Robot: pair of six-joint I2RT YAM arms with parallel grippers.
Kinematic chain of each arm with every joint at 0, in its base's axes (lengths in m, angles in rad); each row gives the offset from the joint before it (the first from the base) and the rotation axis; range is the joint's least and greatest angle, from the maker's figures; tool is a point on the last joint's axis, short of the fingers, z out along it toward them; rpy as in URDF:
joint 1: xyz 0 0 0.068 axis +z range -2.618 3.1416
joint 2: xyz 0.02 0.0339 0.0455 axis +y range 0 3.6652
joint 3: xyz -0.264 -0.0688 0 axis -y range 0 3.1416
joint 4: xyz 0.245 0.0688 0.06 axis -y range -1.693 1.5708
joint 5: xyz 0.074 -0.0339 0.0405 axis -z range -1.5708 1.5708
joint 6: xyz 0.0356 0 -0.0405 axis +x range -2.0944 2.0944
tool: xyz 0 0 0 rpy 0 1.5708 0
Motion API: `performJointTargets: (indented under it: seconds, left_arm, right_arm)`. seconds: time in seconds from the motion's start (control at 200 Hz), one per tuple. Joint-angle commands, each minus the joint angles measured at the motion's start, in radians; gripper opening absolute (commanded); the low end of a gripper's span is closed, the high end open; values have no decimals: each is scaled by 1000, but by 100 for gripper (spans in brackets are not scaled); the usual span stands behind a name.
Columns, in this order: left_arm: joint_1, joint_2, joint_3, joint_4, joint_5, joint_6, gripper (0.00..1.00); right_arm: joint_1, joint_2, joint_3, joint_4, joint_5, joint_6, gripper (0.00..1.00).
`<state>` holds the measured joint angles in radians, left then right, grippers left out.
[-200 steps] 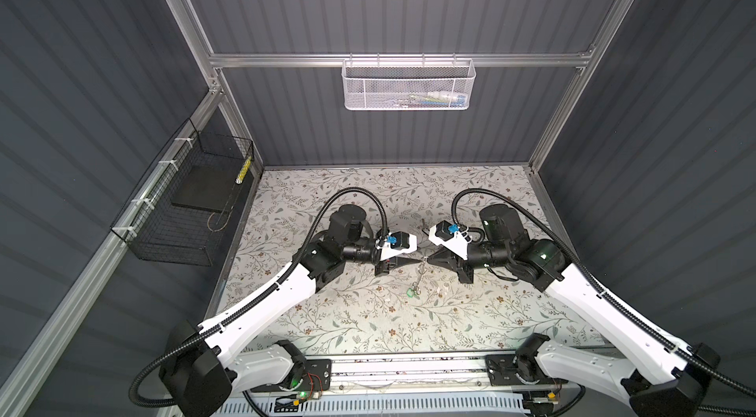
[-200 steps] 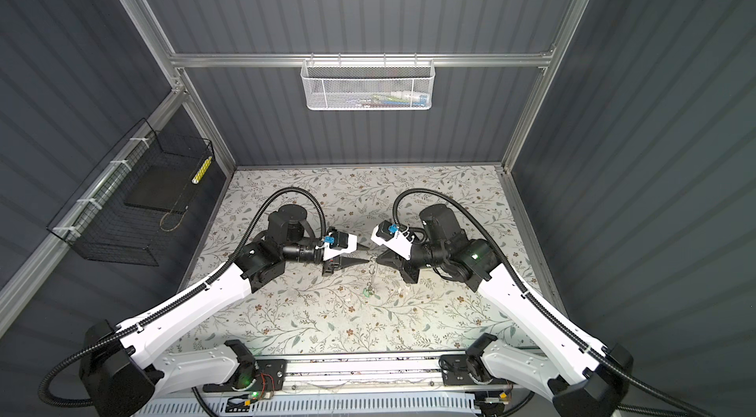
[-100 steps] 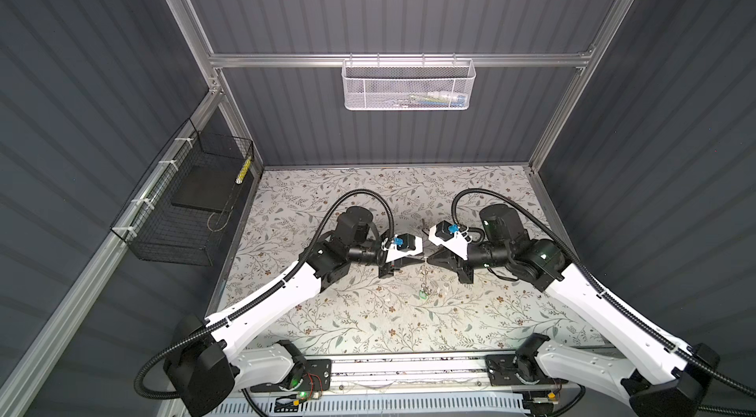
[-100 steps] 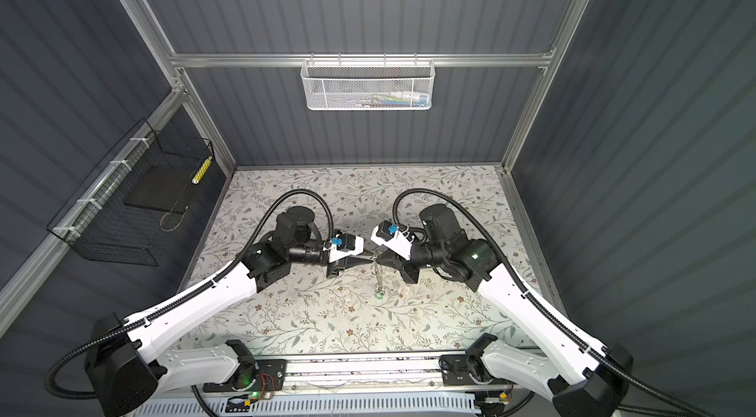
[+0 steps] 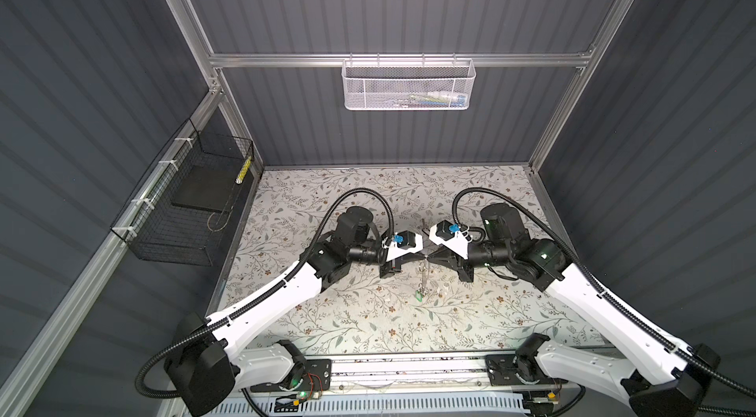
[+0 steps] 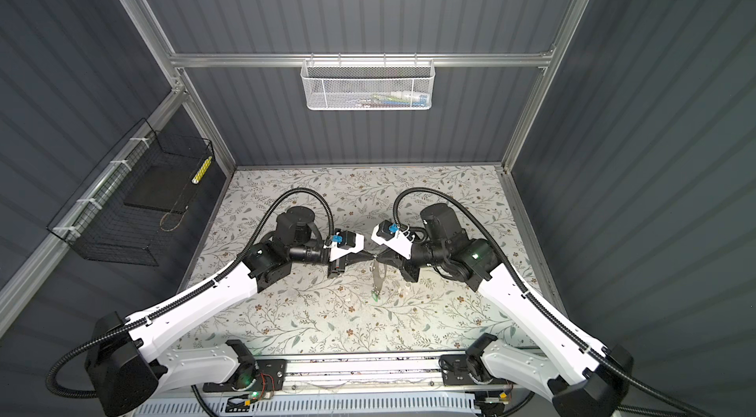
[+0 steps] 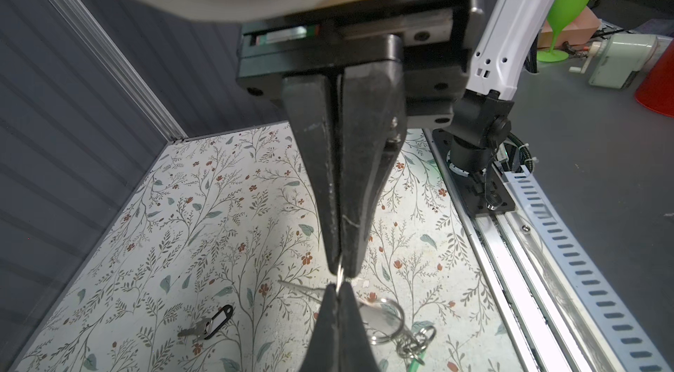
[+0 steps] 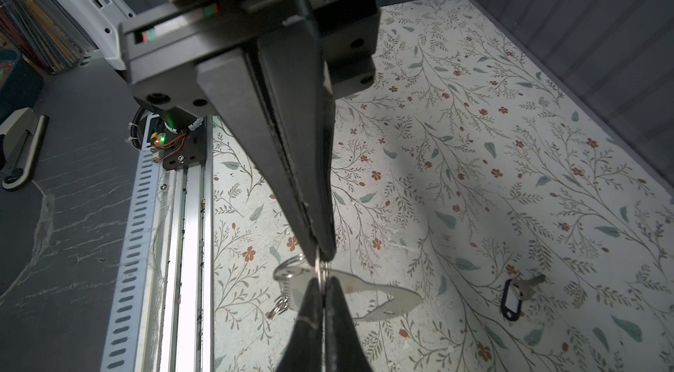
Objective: Put the keys on the keyring
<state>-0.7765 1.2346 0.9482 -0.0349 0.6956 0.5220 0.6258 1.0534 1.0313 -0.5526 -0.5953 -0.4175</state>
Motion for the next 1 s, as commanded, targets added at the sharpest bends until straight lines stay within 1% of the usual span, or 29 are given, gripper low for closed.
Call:
performJointTargets:
  seconds: [0.0, 0.055, 0.12, 0.225, 0.375, 0.53, 0.675, 0.78, 0.996]
  left_arm:
    - [-4, -16, -31, 126, 12, -64, 0]
    - [-3, -17, -41, 151, 19, -82, 0]
    - [-3, -22, -59, 198, 29, -116, 0]
    - [-3, -23, -86, 282, 52, -163, 0]
    - [0, -19, -119, 412, 107, -237, 0]
    - [0, -3, -139, 513, 160, -304, 0]
    - [0, 11, -146, 565, 190, -341, 0]
    - [0, 21, -145, 583, 205, -356, 0]
    - [1, 48, -140, 615, 232, -380, 0]
  right_arm:
    - [3, -39, -24, 37, 13, 1, 17]
    - [-1, -70, -53, 56, 33, 1, 19]
    - [-6, -114, -98, 95, 58, 17, 26]
    - [-22, -192, -178, 186, 60, 45, 28]
    - [-39, -274, -273, 304, 23, 99, 26]
    - [-44, -289, -295, 337, 3, 117, 23]
    - [-45, -310, -322, 417, -21, 146, 20]
    - [-45, -329, -347, 472, -41, 172, 20]
    - [-45, -333, -365, 528, -79, 209, 20]
